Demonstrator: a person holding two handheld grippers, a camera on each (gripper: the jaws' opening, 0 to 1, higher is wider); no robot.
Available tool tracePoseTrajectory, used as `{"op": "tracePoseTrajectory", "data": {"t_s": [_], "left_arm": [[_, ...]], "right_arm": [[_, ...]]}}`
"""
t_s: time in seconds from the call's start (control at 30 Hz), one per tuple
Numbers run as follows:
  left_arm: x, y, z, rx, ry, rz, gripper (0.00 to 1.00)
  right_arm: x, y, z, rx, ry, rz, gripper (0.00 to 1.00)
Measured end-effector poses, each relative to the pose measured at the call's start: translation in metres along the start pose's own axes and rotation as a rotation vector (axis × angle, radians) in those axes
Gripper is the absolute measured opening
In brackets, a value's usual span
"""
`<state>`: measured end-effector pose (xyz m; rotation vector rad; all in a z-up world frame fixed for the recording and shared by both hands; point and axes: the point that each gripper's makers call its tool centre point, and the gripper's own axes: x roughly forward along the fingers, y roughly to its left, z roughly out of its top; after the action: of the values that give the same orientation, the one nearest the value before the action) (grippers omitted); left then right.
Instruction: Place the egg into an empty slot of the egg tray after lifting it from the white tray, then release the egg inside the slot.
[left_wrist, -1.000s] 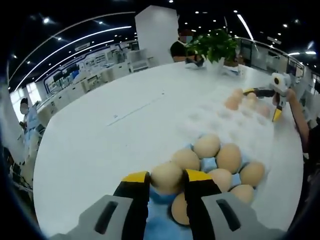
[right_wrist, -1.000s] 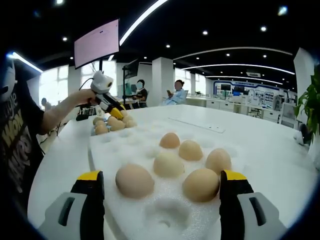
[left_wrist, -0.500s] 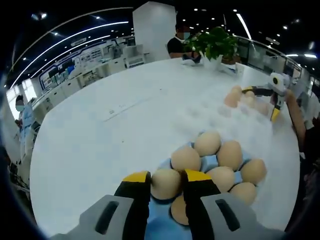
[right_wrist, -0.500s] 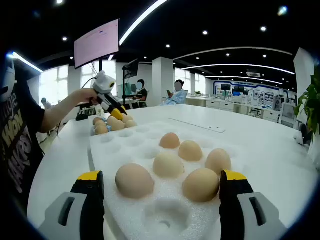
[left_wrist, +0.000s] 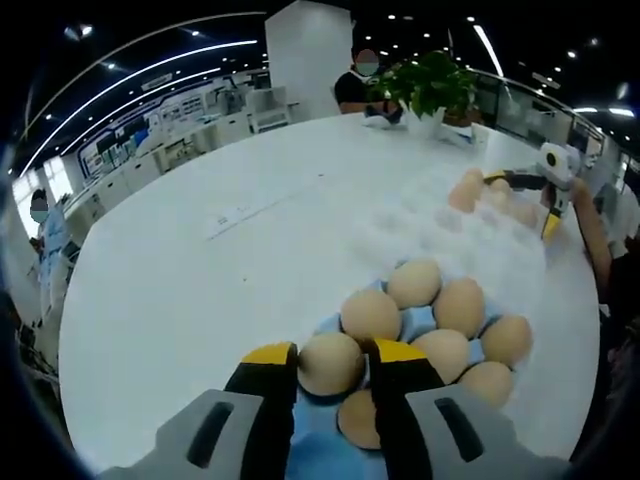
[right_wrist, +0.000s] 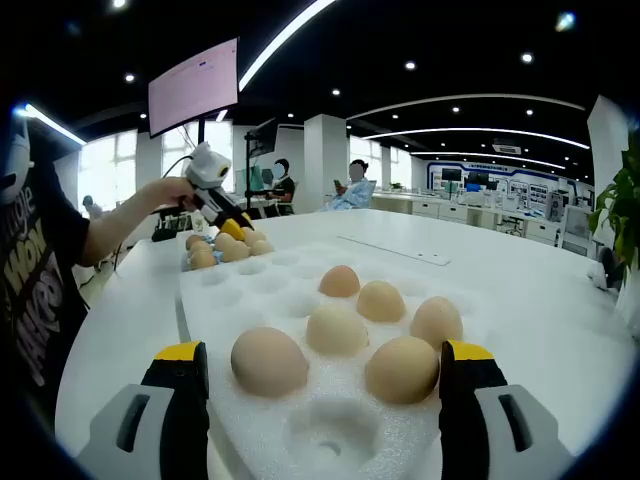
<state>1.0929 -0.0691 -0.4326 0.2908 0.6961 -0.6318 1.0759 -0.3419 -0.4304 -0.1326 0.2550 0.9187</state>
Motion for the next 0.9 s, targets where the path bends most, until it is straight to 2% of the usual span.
{"op": "tracePoseTrajectory", "data": {"t_s": [0.23, 0.4, 0.47, 0.53, 0.6, 0.67, 0.7, 0.87, 0.9], "left_arm": [[0.002, -0.008, 0.0, -0.011, -0.005, 0.0, 0.35], [-0.002, -0.016, 0.013, 0.026, -0.046, 0.003, 0.35], [-0.001, -0.011, 0.016, 0.047, -0.065, 0.018, 0.36], [-0.008, 0.021, 0.024, 0.052, -0.074, 0.018, 0.36], [-0.01, 0.025, 0.031, 0.055, -0.082, 0.012, 0.36], [-0.002, 0.045, 0.037, 0.094, -0.093, -0.005, 0.36], [-0.002, 0.043, 0.035, 0.077, -0.086, 0.003, 0.36], [0.001, 0.032, 0.046, 0.107, -0.107, -0.018, 0.36], [-0.001, 0.021, 0.047, 0.134, -0.113, 0.001, 0.36]], "right_arm": [[0.0, 0.001, 0.0, 0.0, 0.0, 0.0, 1.0], [0.0, 0.002, 0.0, -0.001, 0.0, 0.0, 1.0], [0.0, 0.002, 0.0, -0.001, 0.0, -0.001, 1.0], [0.0, 0.003, 0.0, -0.001, 0.0, -0.001, 1.0], [0.0, 0.003, 0.0, -0.001, 0.0, -0.001, 1.0], [0.001, 0.004, 0.0, -0.001, -0.002, -0.001, 1.0], [0.001, 0.004, 0.0, -0.001, -0.003, -0.002, 1.0], [0.001, 0.005, 0.0, 0.0, -0.004, -0.003, 1.0], [0.001, 0.005, 0.0, 0.0, -0.004, -0.003, 1.0]]}}
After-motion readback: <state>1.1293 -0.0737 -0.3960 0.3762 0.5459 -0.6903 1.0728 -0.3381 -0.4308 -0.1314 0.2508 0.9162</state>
